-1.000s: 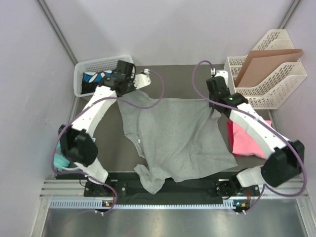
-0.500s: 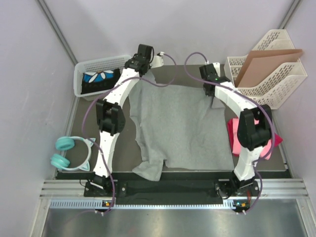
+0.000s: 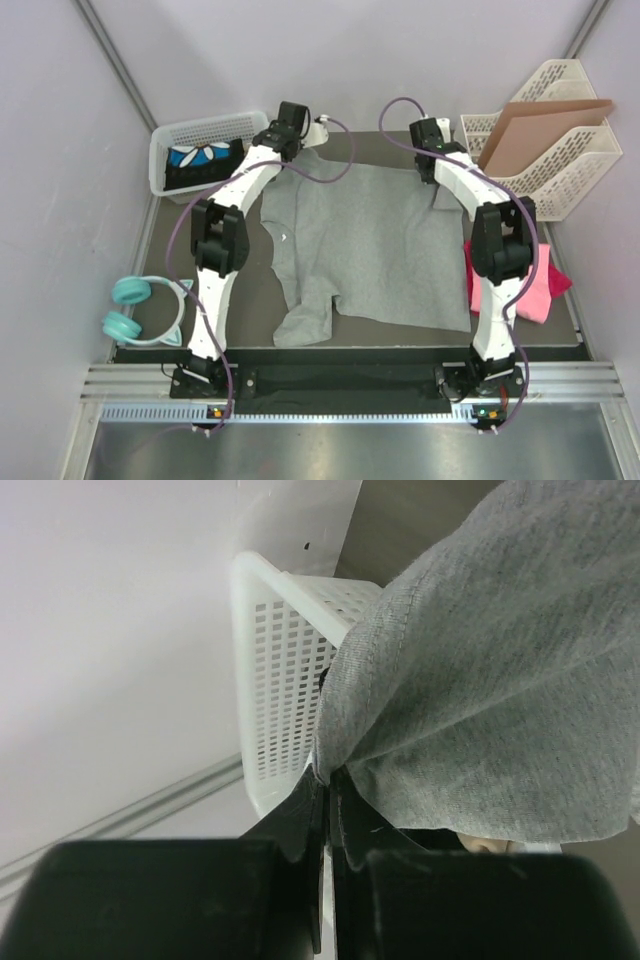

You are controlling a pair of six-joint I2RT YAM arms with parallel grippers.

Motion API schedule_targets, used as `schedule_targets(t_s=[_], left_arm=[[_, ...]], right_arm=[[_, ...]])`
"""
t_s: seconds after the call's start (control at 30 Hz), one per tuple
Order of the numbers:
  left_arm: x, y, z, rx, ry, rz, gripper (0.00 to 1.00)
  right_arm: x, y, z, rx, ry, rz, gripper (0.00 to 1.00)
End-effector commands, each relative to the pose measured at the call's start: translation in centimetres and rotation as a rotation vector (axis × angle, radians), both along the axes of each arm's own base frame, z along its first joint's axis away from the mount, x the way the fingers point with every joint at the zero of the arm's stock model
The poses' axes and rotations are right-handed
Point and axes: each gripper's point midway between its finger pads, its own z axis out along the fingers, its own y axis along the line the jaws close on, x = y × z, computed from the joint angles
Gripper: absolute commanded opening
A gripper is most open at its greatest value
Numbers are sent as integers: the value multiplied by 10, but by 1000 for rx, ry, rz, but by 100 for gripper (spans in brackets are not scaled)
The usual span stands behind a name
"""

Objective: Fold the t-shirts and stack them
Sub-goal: Flatten the tshirt out

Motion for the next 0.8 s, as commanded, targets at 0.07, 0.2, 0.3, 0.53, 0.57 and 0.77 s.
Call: schedule_targets(t_s=[0.07,0.2,0.3,0.53,0.57,0.77], left_arm=[[-14,-1,82,-167,-163,33,0],[-37,-28,78,-195,-131,-2,0],[-48,-40,80,-223,-162,11,21],[-89,-47,128,-516,-152,79,99],[-102,-48,121,-529,-101,65,99],[-228,-35,26,-380,256,-115,99]], right_arm=[[-6,1,-21,-25,50,-3,0],[-9,2,-20,-46,48,-17,3],[-9,-1,-8,-66,27,-40,44],[-16,-11,58,-109,-110,-104,81],[-18,-10,68,-104,-130,-103,81],[-59,40,105,28,-167,22,79]])
